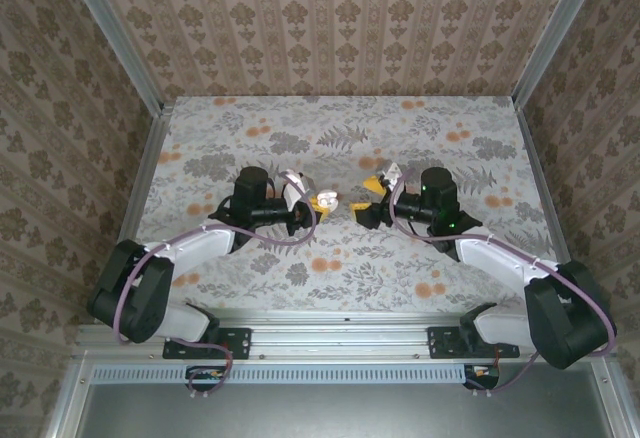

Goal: Insert wireless bluetooth earbuds into charging case

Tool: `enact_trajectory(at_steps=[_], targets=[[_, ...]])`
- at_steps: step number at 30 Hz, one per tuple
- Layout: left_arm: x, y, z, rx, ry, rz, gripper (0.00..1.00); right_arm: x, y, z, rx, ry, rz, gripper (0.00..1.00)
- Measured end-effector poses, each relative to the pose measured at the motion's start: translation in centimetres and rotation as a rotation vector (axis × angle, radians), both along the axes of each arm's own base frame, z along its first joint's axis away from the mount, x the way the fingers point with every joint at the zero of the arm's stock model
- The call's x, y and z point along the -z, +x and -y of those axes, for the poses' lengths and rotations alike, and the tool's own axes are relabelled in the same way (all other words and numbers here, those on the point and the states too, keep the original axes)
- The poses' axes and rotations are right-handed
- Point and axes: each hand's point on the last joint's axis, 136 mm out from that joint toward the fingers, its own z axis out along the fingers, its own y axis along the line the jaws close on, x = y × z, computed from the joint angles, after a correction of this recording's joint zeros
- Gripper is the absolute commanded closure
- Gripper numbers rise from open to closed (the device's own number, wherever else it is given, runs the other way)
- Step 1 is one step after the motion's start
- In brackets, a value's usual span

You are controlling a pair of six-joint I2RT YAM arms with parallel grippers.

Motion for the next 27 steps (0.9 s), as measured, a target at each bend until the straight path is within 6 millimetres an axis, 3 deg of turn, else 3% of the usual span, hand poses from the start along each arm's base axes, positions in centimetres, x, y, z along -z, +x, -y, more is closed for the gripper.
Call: enact_trajectory(at_steps=[8,27], targets=[[-0.7,-0.8,0.4,0.059,-0.02,0.009,0.94,1.4,-2.0,-0.9,-0.146,-0.052,0.022,0.19],[-1.9,-2.5,1.8,0.161,-0.027,0.051,0.94,3.4,-2.2,-4.3,-0.355,-0.089,-0.013,0.21]])
